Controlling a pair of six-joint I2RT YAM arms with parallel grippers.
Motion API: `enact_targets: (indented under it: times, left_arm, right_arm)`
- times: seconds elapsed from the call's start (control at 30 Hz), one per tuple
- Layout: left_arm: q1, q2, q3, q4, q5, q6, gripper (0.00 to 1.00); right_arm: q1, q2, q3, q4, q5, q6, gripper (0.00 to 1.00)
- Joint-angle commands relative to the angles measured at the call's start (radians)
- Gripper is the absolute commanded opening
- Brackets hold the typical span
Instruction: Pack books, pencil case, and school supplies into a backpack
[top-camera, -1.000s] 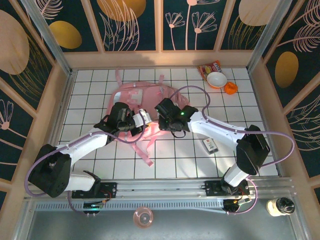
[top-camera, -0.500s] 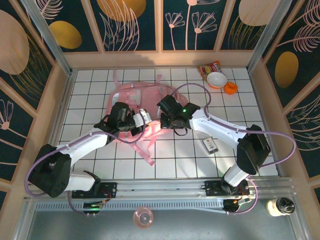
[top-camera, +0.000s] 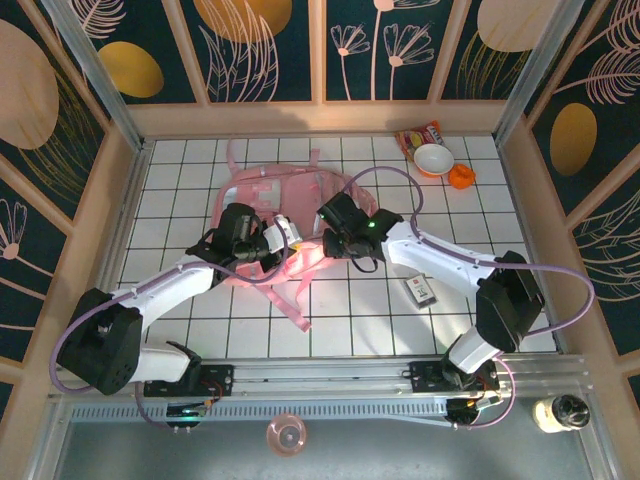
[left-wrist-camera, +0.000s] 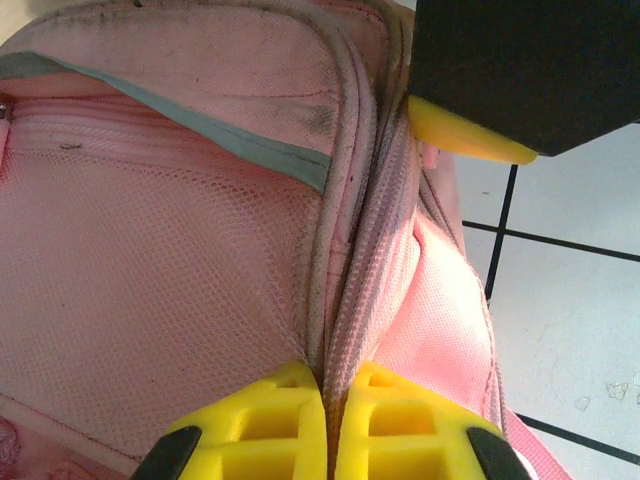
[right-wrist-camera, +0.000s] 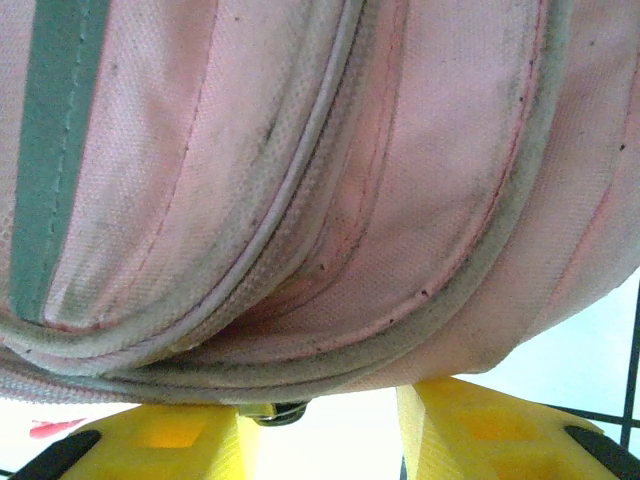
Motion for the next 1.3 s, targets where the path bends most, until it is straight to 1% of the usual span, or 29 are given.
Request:
enact_targets:
  times: [0.0, 0.17, 0.3, 0.4, 0.5, 0.6, 0.73, 0.8, 0.93, 1.03, 1.13, 1.27]
  left_arm:
    - [-0.007, -0.03, 0.04, 0.014, 0.164, -0.04, 0.0]
    - [-0.007, -0.031, 0.04, 0.024, 0.177, -0.053, 0.0]
    - [-0.005, -0.032, 0.039, 0.034, 0.186, -0.068, 0.0]
    - [-0.002, -0.033, 0.044, 0.039, 0.207, -0.091, 0.0]
    - [0.005, -0.035, 0.052, 0.063, 0.264, -0.146, 0.0]
    - [0.009, -0.043, 0.058, 0.08, 0.313, -0.195, 0.0]
    - [0.02, -0.051, 0.038, 0.083, 0.3, -0.194, 0.0]
    - [0.028, -0.047, 0.038, 0.077, 0.296, -0.188, 0.0]
    - [0.032, -0.043, 0.039, 0.084, 0.294, -0.199, 0.0]
    - [0.032, -0.038, 0.034, 0.096, 0.297, -0.21, 0.0]
    - [0.032, -0.037, 0.033, 0.097, 0.299, -0.209, 0.0]
    - [0.032, -0.04, 0.03, 0.102, 0.301, -0.207, 0.0]
  right_arm:
    - [0.008, 0.021, 0.013, 0.072, 0.118, -0.03, 0.41]
    - [0.066, 0.024, -0.013, 0.093, 0.179, -0.059, 0.41]
    - [0.08, 0.006, -0.076, 0.178, 0.171, -0.097, 0.42]
    - [0.089, -0.03, -0.134, 0.232, 0.205, -0.105, 0.42]
    - [0.094, -0.1, -0.228, 0.362, 0.21, -0.144, 0.42]
    - [0.096, -0.201, -0.352, 0.522, 0.218, -0.189, 0.41]
    - [0.099, -0.363, -0.528, 0.727, 0.189, -0.342, 0.41]
    - [0.099, -0.423, -0.601, 0.793, 0.173, -0.42, 0.43]
    - [0.101, -0.492, -0.67, 0.808, 0.131, -0.532, 0.47]
    - [0.111, -0.502, -0.703, 0.815, 0.094, -0.588, 0.48]
    - [0.137, -0.472, -0.708, 0.821, 0.128, -0.607, 0.48]
    - [0.14, -0.404, -0.675, 0.838, 0.161, -0.606, 0.48]
